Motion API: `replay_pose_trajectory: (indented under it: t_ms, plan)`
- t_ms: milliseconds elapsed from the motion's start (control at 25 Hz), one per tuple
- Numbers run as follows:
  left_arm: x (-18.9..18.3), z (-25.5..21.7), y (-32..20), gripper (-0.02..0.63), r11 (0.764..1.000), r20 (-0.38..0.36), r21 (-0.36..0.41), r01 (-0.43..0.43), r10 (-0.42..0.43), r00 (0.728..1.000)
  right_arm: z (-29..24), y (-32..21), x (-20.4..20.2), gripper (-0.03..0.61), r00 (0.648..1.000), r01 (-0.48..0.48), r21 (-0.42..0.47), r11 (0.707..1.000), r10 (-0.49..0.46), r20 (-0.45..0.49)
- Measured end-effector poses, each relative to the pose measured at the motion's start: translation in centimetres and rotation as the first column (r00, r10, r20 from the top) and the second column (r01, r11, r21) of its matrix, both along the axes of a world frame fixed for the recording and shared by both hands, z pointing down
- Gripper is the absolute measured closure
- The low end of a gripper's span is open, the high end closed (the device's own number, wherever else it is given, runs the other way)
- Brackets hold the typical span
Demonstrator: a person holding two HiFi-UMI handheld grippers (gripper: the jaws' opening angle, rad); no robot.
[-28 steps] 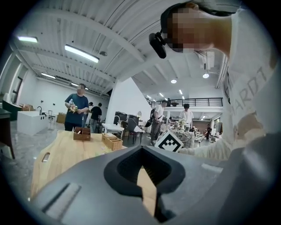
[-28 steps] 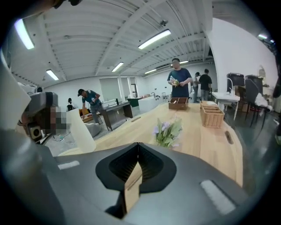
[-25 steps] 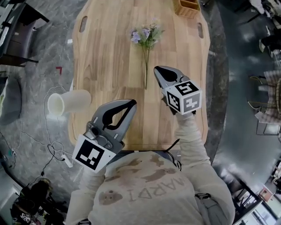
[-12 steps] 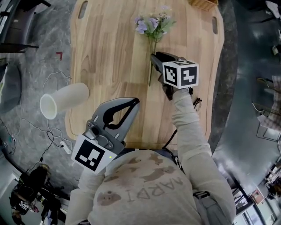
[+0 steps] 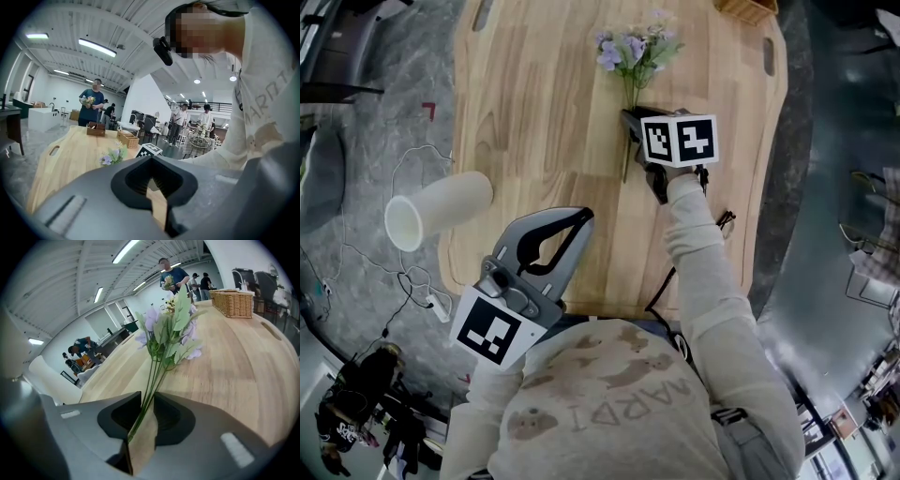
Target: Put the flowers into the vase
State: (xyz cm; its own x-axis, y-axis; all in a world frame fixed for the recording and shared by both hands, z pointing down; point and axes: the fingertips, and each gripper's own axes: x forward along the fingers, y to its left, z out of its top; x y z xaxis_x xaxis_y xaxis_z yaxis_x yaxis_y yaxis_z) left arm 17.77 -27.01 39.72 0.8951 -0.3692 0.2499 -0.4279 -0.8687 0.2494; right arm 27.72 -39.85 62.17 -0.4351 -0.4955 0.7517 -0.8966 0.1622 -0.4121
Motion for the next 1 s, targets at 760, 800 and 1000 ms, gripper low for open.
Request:
replay_pose_trajectory:
  t_ms: [760, 800, 1000]
  plan:
    - [-2.0, -2.2, 0.9, 0.614, 0.997, -0.037, 0.039, 0.064, -0.062, 0.997, -4.2, -0.6, -2.2, 0.543, 0.99, -0.019, 0.074, 0.997, 0.009, 0.14]
    - [-2.1, -2.4, 1.0, 0.614, 0.997, -0.036, 0.048, 0.066, -0.065, 0.997, -5.0, -0.6, -2.6, 0.543, 0.988, -0.019, 0.092, 0.996, 0.005, 0.153]
    - [-3.6, -3.6, 2.2, 0.614, 0.992, -0.042, 0.078, 0.097, -0.094, 0.995, -9.7, -0.2, -5.1, 0.543, 0.978, 0.007, 0.208, 0.978, -0.05, 0.204]
